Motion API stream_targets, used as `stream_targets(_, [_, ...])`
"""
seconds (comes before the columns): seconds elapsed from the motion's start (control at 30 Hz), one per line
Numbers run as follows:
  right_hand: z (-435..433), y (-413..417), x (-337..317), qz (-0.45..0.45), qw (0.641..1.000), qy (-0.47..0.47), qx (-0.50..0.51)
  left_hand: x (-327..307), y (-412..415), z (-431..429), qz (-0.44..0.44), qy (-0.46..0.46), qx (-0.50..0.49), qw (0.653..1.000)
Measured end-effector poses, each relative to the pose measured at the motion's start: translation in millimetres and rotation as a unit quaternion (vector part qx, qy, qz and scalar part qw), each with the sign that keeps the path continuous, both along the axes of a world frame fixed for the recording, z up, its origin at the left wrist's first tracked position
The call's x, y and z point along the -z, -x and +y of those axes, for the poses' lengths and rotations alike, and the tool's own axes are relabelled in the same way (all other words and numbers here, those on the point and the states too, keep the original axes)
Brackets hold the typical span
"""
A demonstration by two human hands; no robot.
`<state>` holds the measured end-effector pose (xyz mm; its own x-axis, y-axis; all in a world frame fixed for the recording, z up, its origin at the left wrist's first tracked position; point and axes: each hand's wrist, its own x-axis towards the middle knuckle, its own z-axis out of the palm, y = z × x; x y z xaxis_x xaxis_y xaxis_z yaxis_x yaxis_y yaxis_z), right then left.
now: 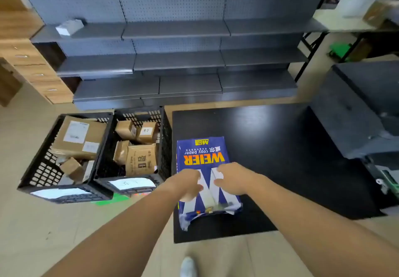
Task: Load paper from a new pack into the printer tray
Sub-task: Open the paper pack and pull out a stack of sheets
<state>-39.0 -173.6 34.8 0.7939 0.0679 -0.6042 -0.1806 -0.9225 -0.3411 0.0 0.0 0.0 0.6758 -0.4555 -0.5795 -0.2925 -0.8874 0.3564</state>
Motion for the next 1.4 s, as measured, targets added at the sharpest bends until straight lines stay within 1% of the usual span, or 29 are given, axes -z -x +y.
stream_targets(0.03, [0, 3, 9, 0.017, 1.000, -0.001, 0.009, 8, 3, 1, 0.016, -0.014, 0.000, 1.000])
stream_targets(0.17, [-2, 17, 59, 0.085, 0.996, -0.006, 0.028, 48, 21, 5, 0.071, -0.014, -0.039, 0.997])
stream_targets(0.23, [-5, 23, 83, 0.095, 0.995, -0.007, 0.025, 65, 27, 4, 0.084, -0.005, -0.057, 0.995])
stream_targets(0.47, [-12, 29, 129, 0.050, 0.998, -0.029, 0.038, 106, 37, -14, 0.071, 0.033, -0.143, 0.987])
stream_targets(0.63, [-16, 25, 146, -0.008, 0.998, -0.046, 0.052, 123, 37, -21, 0.019, 0.036, -0.159, 0.986])
stream_targets(0.8, [-15, 26, 158, -0.062, 0.997, -0.043, 0.034, 131, 42, -21, -0.035, 0.050, -0.153, 0.986])
stream_targets(1.03, [-13, 29, 168, -0.118, 0.991, -0.052, 0.047, 142, 53, -23, -0.091, 0.061, -0.155, 0.982])
stream_targets(1.4, [-8, 31, 179, -0.154, 0.986, -0.047, 0.044, 150, 50, -25, -0.108, 0.056, -0.126, 0.984])
